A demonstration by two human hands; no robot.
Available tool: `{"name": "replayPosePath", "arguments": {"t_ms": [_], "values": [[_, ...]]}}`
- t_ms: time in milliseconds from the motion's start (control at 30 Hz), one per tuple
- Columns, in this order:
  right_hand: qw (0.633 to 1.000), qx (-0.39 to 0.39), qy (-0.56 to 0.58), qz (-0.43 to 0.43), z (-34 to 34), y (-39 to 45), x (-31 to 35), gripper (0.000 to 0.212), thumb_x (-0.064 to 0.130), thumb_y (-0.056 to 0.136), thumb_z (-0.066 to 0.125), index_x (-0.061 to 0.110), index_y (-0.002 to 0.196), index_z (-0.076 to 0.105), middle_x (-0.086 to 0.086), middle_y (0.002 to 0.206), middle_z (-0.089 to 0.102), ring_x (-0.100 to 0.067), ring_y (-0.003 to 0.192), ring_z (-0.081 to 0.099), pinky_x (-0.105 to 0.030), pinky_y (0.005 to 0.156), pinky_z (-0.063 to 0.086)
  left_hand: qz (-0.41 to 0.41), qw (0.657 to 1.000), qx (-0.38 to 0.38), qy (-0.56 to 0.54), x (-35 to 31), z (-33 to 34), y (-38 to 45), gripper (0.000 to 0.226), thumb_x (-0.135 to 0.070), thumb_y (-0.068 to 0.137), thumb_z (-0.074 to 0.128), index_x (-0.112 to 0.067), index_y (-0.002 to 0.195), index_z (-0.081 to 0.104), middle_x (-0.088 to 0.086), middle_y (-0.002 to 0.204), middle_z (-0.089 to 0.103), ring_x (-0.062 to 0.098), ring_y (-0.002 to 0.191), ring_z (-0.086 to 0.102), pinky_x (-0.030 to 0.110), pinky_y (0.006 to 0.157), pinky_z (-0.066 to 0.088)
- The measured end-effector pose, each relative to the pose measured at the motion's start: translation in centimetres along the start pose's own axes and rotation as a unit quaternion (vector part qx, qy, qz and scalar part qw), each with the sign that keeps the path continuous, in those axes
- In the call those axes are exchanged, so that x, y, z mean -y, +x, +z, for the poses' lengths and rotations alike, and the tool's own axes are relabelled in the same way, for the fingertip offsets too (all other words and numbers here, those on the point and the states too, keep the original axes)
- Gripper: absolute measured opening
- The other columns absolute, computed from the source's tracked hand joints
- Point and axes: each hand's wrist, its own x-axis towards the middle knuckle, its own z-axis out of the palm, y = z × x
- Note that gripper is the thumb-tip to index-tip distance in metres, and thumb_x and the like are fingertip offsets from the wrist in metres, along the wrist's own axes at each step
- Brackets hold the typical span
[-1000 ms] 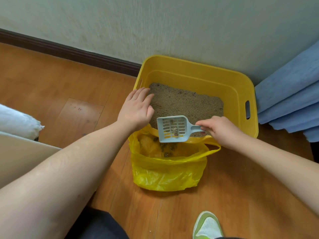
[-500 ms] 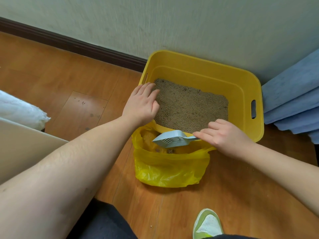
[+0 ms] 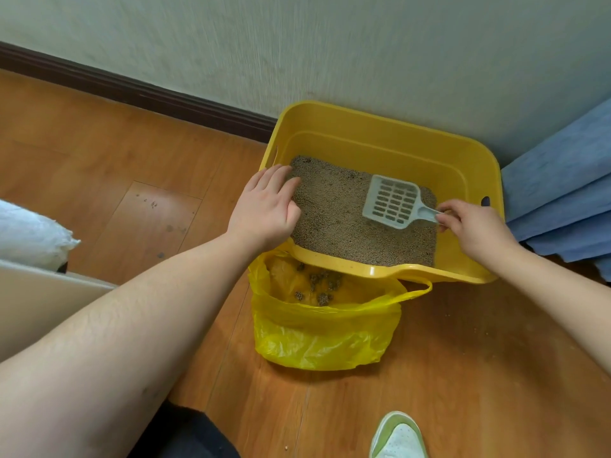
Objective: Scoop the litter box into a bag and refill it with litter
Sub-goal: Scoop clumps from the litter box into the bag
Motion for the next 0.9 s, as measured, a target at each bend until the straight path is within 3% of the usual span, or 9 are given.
{"name": "replayPosePath", "arguments": {"t_ms": [67, 167, 467, 733, 800, 900], "values": [[0.996, 0.044, 0.058, 0.058, 0.7, 1.1, 0.1, 0.024, 0.028, 0.099, 0.049, 0.015, 0.112, 0.065, 0.006, 0.078, 0.07, -0.016, 0.051, 0.049, -0.028, 0.046, 0.035, -0.001, 1.0, 0.002, 0.002, 0.1, 0.0, 0.1, 0.065, -0.037, 0.089, 0.016, -0.01, 0.141, 0.047, 0.014, 0.15, 0.04, 0.028, 0.142, 0.03, 0.042, 0.119, 0.017], [0.984, 0.088, 0.121, 0.101, 1.7, 2.5, 1.4, 0.023, 0.027, 0.098, 0.051, 0.014, 0.104, 0.07, 0.008, 0.072, 0.069, -0.012, 0.046, 0.036, -0.024, 0.043, 0.026, 0.002, 1.0, 0.005, 0.004, 0.0, 0.0, 0.1, 0.067, -0.037, 0.089, 0.016, -0.009, 0.141, 0.046, 0.015, 0.15, 0.04, 0.029, 0.142, 0.03, 0.044, 0.119, 0.018], [0.987, 0.121, 0.031, 0.097, 4.4, 8.0, 7.2, 0.023, 0.026, 0.096, 0.055, 0.015, 0.096, 0.074, 0.006, 0.064, 0.066, -0.008, 0.044, 0.042, -0.022, 0.042, 0.029, 0.008, 1.0, 0.003, 0.005, 0.0, 0.1, 0.1, 0.064, -0.034, 0.088, 0.022, -0.006, 0.138, 0.05, 0.016, 0.146, 0.045, 0.03, 0.14, 0.034, 0.044, 0.119, 0.019], [0.964, 0.147, 0.146, 0.169, 7.0, 8.6, 7.6, 0.025, 0.027, 0.097, 0.053, 0.018, 0.117, 0.067, 0.0, 0.084, 0.072, -0.006, 0.044, 0.038, -0.022, 0.042, 0.028, 0.001, 1.0, -0.002, 0.0, -0.1, 0.1, 0.2, 0.063, -0.033, 0.087, 0.024, -0.006, 0.136, 0.052, 0.016, 0.145, 0.047, 0.03, 0.139, 0.037, 0.045, 0.118, 0.022], [0.963, 0.149, 0.163, 0.155, 8.1, 8.5, 8.2, 0.027, 0.027, 0.098, 0.051, 0.018, 0.12, 0.065, -0.002, 0.094, 0.07, -0.008, 0.054, 0.046, -0.023, 0.049, 0.035, 0.0, 1.0, -0.001, 0.004, 0.0, 0.2, 0.1, 0.062, -0.033, 0.087, 0.025, -0.006, 0.136, 0.053, 0.016, 0.144, 0.047, 0.03, 0.138, 0.037, 0.045, 0.118, 0.022], [0.973, 0.142, 0.14, 0.12, 8.6, 8.6, 9.1, 0.029, 0.029, 0.099, 0.049, 0.018, 0.123, 0.063, -0.004, 0.12, 0.064, -0.021, 0.095, 0.058, -0.03, 0.076, 0.042, -0.001, 1.0, 0.005, 0.008, 0.0, 0.1, 0.2, 0.062, -0.033, 0.087, 0.025, -0.006, 0.136, 0.053, 0.016, 0.144, 0.047, 0.03, 0.138, 0.037, 0.046, 0.118, 0.023]]}}
